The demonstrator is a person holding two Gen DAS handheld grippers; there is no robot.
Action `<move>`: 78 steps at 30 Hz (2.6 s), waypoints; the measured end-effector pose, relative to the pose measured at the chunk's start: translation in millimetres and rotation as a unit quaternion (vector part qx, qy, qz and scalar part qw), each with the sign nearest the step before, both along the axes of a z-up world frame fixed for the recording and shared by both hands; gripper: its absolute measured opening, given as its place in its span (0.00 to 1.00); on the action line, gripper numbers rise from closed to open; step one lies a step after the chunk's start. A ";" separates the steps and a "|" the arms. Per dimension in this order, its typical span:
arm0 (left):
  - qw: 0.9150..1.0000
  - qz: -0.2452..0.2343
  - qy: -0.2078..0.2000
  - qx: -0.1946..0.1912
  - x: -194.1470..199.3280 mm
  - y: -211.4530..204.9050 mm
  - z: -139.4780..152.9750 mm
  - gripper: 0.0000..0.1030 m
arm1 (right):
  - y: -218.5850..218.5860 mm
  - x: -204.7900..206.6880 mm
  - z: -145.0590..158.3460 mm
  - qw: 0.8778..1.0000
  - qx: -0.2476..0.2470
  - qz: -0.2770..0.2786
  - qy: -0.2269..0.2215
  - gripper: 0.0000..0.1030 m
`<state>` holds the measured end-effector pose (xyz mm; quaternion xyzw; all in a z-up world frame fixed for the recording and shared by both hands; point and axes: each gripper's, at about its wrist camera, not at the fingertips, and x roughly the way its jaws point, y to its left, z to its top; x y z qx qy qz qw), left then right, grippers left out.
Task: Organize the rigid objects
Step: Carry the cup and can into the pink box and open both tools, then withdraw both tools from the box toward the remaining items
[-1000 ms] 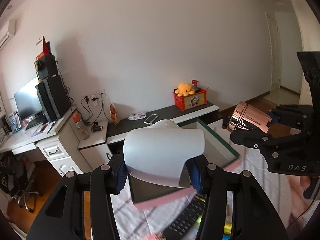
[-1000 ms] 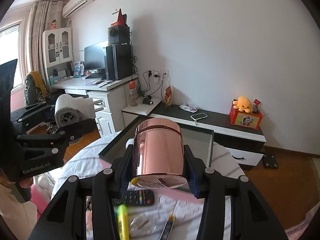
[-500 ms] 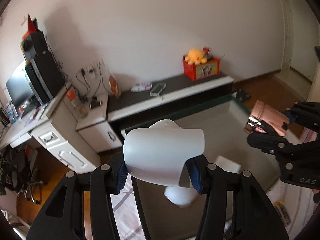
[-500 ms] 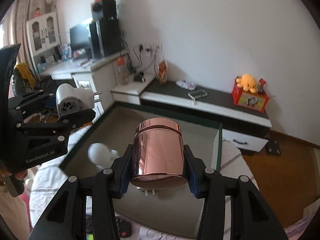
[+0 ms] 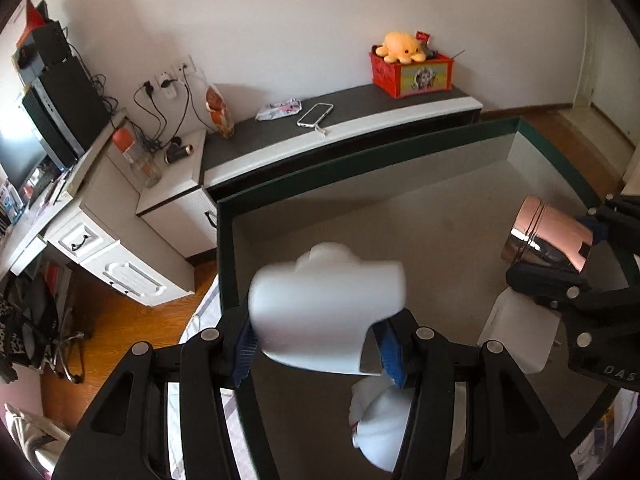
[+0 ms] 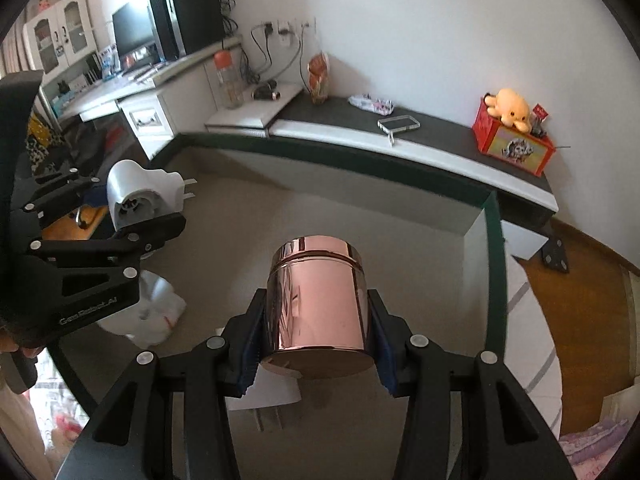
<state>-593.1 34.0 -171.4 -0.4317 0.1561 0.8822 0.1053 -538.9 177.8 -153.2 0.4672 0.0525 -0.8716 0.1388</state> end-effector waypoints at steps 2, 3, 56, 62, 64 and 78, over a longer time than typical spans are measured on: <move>1.000 0.002 0.006 -0.011 1.7 3.8 2.6 0.53 | 2.0 -0.2 0.3 1.000 -0.001 -0.002 -0.002 0.47; 1.000 0.000 0.010 -0.012 2.2 3.6 3.8 0.55 | 3.1 0.5 1.9 1.000 -0.003 -0.002 0.000 0.47; 0.968 0.110 0.206 0.089 390.1 -89.6 82.6 1.00 | 42.3 365.0 93.2 0.960 -0.042 -0.094 0.261 1.00; 0.972 0.107 0.191 0.085 386.5 -86.9 72.0 1.00 | 40.7 364.0 87.1 0.962 -0.038 -0.095 0.253 1.00; 0.975 0.105 0.181 0.079 382.2 -83.2 63.9 1.00 | 40.4 361.1 82.5 0.963 -0.035 -0.097 0.248 1.00; 0.993 0.071 0.070 0.063 336.9 -57.5 -16.3 1.00 | 50.6 323.3 29.1 0.979 -0.021 -0.109 0.169 1.00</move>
